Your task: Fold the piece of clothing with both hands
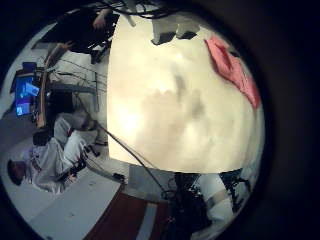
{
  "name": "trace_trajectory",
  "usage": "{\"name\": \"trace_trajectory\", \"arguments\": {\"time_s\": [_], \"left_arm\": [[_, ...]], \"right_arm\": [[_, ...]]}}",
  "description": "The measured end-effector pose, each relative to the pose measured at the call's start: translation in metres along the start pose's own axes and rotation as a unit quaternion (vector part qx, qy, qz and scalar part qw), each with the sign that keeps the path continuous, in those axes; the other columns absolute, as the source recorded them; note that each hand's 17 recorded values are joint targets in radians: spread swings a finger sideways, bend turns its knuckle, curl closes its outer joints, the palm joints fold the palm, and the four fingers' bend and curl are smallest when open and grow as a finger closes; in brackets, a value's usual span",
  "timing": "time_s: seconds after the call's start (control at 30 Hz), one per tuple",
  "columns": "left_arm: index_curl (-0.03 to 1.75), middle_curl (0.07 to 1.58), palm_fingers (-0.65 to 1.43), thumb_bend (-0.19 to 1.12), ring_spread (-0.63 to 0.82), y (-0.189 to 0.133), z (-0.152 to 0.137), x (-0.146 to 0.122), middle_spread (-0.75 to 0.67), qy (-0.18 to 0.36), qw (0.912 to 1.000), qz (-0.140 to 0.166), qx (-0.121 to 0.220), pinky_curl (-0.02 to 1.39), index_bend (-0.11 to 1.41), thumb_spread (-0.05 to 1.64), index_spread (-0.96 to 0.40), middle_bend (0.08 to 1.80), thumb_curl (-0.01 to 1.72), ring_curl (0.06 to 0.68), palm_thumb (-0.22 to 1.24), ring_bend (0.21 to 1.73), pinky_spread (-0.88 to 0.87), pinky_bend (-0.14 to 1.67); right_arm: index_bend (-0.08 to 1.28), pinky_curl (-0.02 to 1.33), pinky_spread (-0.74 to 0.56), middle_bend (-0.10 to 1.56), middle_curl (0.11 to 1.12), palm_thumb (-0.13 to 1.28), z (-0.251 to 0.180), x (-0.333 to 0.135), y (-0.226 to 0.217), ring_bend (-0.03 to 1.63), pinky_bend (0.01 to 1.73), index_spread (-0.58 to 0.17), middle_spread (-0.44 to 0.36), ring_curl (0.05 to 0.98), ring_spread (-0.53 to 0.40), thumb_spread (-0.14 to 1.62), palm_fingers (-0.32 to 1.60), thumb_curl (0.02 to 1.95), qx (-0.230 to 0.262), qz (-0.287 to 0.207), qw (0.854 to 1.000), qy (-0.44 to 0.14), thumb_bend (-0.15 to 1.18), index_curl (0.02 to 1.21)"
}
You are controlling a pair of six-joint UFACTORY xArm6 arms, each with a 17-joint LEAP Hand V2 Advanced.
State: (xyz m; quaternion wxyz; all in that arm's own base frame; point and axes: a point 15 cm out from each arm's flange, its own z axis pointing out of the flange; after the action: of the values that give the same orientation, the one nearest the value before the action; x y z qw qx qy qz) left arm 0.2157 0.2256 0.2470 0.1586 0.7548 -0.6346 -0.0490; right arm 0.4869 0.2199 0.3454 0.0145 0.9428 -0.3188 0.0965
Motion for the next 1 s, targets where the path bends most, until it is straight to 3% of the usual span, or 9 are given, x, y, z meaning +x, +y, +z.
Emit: {"name": "trace_trajectory", "arguments": {"time_s": [0.17,0.3,0.5,0.7,0.77,0.9,0.97,1.0], "left_arm": [[0.41,0.25,0.12,-0.01,0.52,0.013,0.004,-0.011,0.26,0.001,0.9999,-0.010,0.001,0.31,0.20,1.32,0.04,0.17,0.23,0.222,0.27,0.29,0.51,0.20],[0.42,0.25,0.13,-0.01,0.52,0.021,0.002,-0.014,0.26,-0.001,0.9998,-0.020,0.009,0.31,0.20,1.32,0.04,0.17,0.23,0.224,0.27,0.30,0.51,0.20],[0.42,0.25,0.14,-0.01,0.52,0.029,0.000,-0.009,0.26,-0.003,0.9997,-0.022,0.013,0.30,0.20,1.32,0.04,0.17,0.24,0.225,0.27,0.30,0.51,0.19],[0.43,0.26,0.14,-0.01,0.52,0.035,0.001,-0.004,0.25,-0.009,0.9995,-0.023,0.021,0.30,0.22,1.31,0.03,0.17,0.23,0.224,0.25,0.30,0.50,0.19],[0.43,0.26,0.15,-0.01,0.52,0.038,0.002,-0.002,0.25,-0.007,0.9995,-0.025,0.018,0.29,0.22,1.31,0.03,0.17,0.23,0.224,0.25,0.30,0.50,0.19],[0.43,0.26,0.15,-0.01,0.52,0.043,0.006,0.001,0.25,-0.008,0.9995,-0.024,0.016,0.29,0.22,1.31,0.03,0.18,0.24,0.224,0.25,0.29,0.50,0.19],[0.43,0.26,0.15,-0.01,0.51,0.046,0.009,0.002,0.25,-0.010,0.9995,-0.026,0.014,0.29,0.22,1.31,0.03,0.17,0.24,0.224,0.25,0.29,0.50,0.19],[0.43,0.26,0.15,-0.01,0.51,0.047,0.010,0.005,0.25,-0.011,0.9995,-0.025,0.013,0.29,0.22,1.31,0.03,0.17,0.24,0.224,0.25,0.30,0.50,0.19]], "right_arm": [[1.07,0.88,-0.25,1.33,0.79,1.15,-0.007,-0.040,-0.057,1.34,1.19,-0.240,-0.120,0.756,-0.228,1.18,1.08,0.76,0.020,-0.051,0.999,0.003,0.06,0.86],[1.07,0.90,-0.25,1.33,0.79,1.16,0.012,-0.086,-0.091,1.34,1.18,-0.240,-0.120,0.762,-0.228,1.19,1.08,0.78,0.017,-0.102,0.995,0.000,0.05,0.86],[1.07,0.91,-0.25,1.33,0.79,1.16,0.027,-0.137,-0.147,1.33,1.17,-0.239,-0.121,0.766,-0.228,1.19,1.08,0.80,0.069,-0.170,0.983,0.030,0.04,0.87],[1.06,0.92,-0.26,1.32,0.79,1.15,0.035,-0.164,-0.191,1.32,1.15,-0.239,-0.121,0.767,-0.227,1.20,1.09,0.82,0.132,-0.196,0.971,0.046,0.02,0.87],[1.04,0.91,-0.28,1.30,0.78,1.07,0.044,-0.164,-0.196,1.31,1.14,-0.241,-0.120,0.757,-0.225,1.22,1.09,0.80,0.135,-0.196,0.970,0.047,-0.02,0.87],[0.91,0.86,-0.34,1.22,0.76,0.98,0.050,-0.162,-0.210,1.26,1.10,-0.257,-0.133,0.720,-0.230,1.33,0.96,0.72,0.159,-0.191,0.967,0.050,-0.01,0.85],[0.77,0.85,-0.41,1.13,0.74,0.93,0.047,-0.158,-0.219,1.26,1.09,-0.234,-0.132,0.715,-0.237,1.39,0.72,0.67,0.180,-0.185,0.965,0.053,-0.01,0.84],[0.60,0.83,-0.45,1.02,0.71,0.90,0.043,-0.151,-0.224,1.30,1.12,-0.201,-0.112,0.712,-0.238,1.42,0.54,0.64,0.194,-0.178,0.963,0.056,-0.01,0.80]]}}
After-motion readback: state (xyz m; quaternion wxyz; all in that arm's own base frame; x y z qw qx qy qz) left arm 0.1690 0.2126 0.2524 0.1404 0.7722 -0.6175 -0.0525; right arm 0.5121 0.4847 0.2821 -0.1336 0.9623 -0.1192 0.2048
